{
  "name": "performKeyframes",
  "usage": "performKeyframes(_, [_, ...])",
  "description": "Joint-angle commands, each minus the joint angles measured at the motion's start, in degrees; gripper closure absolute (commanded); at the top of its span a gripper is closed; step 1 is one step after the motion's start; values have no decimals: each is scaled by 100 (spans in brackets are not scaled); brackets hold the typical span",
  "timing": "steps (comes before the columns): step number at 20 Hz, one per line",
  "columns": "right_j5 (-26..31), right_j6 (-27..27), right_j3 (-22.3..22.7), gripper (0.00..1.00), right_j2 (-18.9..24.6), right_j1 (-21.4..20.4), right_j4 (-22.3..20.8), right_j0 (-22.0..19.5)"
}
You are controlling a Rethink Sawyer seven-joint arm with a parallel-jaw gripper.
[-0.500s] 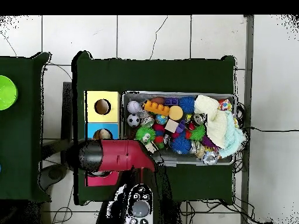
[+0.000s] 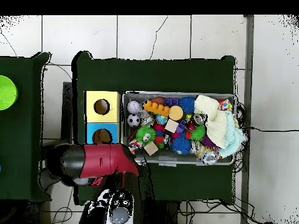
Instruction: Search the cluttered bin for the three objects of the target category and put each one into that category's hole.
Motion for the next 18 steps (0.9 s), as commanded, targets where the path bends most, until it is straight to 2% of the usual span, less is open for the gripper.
performKeyframes(1, [-34, 1195, 582, 100, 54, 270, 367, -213])
performKeyframes(5, [-970, 1029, 978, 100, 222, 646, 493, -374])
performKeyframes(7, [-1389, 977, 1143, 100, 357, 708, 654, -447])
performKeyframes(9, [-1697, 988, 1125, 100, 494, 839, 854, -543])
performKeyframes(14, [-1926, 1079, 985, 100, 678, 1090, 1216, -601])
performKeyframes(18, [-1808, 1145, 701, 100, 627, 1236, 1309, -507])
